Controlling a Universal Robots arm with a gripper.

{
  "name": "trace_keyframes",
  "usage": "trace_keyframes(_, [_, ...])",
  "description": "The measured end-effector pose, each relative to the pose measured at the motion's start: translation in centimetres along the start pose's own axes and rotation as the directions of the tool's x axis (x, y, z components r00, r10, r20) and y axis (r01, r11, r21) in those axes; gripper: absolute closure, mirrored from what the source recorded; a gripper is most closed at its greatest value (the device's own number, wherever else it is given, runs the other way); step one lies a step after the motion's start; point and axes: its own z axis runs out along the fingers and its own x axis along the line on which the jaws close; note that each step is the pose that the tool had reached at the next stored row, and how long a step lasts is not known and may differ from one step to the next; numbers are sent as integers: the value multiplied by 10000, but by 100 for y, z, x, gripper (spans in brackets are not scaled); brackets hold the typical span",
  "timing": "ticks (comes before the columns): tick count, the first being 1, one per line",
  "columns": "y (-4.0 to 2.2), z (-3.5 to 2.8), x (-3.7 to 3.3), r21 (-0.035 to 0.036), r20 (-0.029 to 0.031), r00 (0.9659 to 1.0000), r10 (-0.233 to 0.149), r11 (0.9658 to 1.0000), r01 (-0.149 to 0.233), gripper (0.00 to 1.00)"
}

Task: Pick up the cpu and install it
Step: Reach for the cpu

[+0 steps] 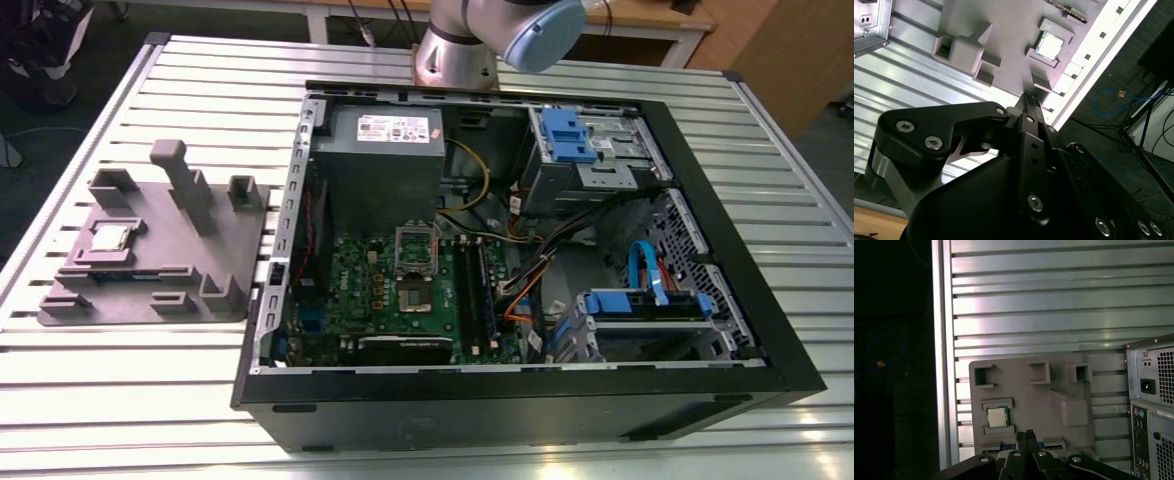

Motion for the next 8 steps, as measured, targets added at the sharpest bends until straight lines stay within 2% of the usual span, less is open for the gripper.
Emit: trace_keyframes(8, [-1,0,13,0,0,10000,1,10000,-1,89])
